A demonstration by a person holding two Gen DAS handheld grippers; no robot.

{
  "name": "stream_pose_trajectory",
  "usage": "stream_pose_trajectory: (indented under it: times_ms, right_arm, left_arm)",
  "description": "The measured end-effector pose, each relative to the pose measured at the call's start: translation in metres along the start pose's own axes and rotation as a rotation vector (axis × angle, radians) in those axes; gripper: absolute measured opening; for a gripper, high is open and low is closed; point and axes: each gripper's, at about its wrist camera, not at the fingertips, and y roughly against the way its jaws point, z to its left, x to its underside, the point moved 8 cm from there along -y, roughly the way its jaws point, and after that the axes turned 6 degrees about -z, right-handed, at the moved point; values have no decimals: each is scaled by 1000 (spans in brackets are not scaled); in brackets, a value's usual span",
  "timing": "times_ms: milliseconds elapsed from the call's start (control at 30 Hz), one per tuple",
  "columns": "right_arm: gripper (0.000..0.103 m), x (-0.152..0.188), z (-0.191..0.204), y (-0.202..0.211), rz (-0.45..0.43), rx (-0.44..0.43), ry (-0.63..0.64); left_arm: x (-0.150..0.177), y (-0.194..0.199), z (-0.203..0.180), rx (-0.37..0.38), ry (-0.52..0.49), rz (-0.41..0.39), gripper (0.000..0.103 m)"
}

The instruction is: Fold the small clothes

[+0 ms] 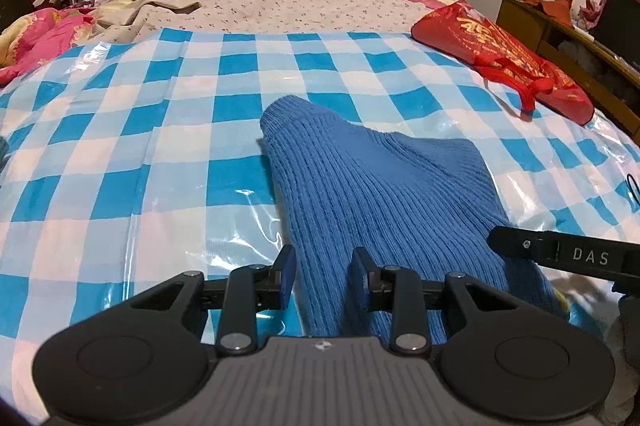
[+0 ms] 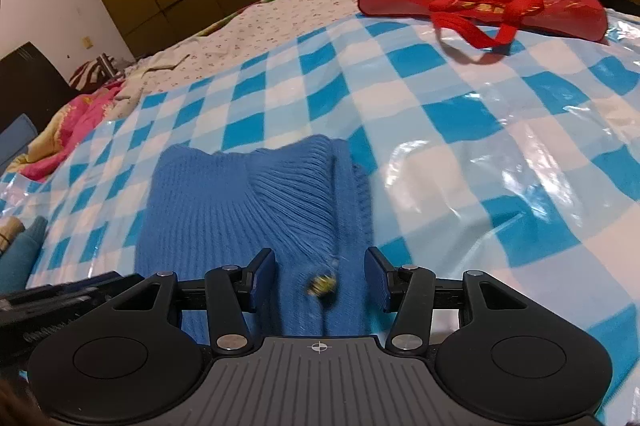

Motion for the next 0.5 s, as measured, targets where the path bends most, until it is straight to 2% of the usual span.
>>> stream_pose_trajectory:
  times_ms: [233,500]
  right_arm:
    - [53,14,-12,-12,75,3,-51]
    - [56,21,-7,-13,62,17,-1]
  left_arm:
    - [7,-7,-3,-18,-16,37,43]
    - [10,-8,-7,-46,-32,46,46]
